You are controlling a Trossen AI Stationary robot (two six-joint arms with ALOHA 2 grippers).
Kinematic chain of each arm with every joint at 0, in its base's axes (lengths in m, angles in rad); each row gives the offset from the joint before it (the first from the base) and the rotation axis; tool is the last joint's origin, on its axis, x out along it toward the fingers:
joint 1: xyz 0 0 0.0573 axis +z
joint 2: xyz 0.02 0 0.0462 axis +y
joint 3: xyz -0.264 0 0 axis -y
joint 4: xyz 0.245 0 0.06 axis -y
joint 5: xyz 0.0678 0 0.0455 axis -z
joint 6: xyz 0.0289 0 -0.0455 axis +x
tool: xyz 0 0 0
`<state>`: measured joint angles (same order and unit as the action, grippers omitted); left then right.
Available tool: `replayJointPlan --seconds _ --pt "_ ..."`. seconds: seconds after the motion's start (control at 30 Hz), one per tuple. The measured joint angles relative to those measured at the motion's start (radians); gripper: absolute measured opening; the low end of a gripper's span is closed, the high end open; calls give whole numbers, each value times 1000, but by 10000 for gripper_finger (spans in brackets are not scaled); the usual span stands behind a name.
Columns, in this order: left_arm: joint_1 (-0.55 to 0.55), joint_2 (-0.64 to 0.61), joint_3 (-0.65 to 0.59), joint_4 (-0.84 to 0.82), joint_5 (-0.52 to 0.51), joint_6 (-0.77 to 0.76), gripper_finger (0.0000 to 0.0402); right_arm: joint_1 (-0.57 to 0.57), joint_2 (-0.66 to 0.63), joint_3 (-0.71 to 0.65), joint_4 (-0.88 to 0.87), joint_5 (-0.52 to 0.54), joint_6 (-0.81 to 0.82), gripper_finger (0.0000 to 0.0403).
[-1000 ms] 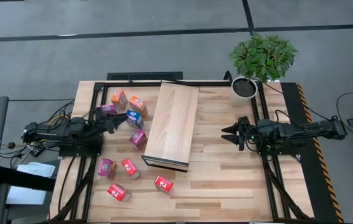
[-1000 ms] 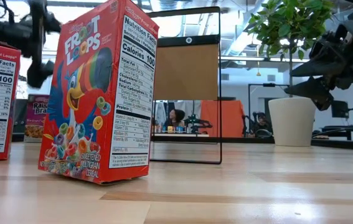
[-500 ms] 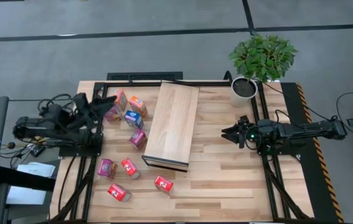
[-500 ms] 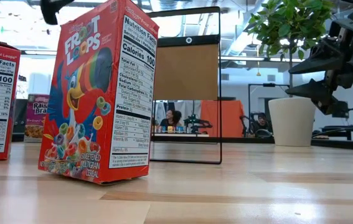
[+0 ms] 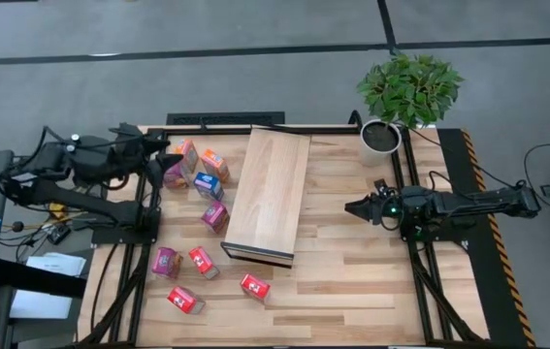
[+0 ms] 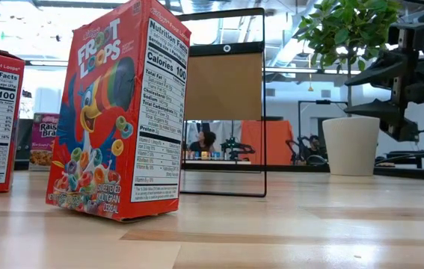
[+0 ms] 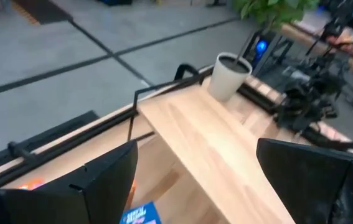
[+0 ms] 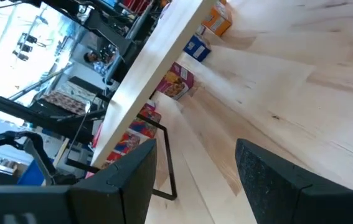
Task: Stack cereal on shelf
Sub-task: Put the top purple cereal box on the shelf
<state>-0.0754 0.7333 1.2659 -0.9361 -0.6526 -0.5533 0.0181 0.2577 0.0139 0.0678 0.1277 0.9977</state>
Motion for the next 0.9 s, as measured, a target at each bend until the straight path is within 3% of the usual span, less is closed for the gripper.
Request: replayJointPlan --seconds 0.17,0.33,0.5,0.63,0.73,0.9 --pt "29 28 47 -69 108 -27 321 -1 0 1 1 91 3 244" --pt "73 24 79 -86 191 -35 321 -2 0 1 -10 91 41 244" --pt "110 23 127 -122 202 -35 321 -7 0 3 -13 70 51 244" --pt "137 27 140 -128 232 -35 321 -7 0 1 185 40 44 244" --pt "159 45 152 -165 276 -35 321 -5 0 40 350 39 -43 245" --pt "215 111 190 -283 352 -34 321 -5 27 239 300 42 -274 245"
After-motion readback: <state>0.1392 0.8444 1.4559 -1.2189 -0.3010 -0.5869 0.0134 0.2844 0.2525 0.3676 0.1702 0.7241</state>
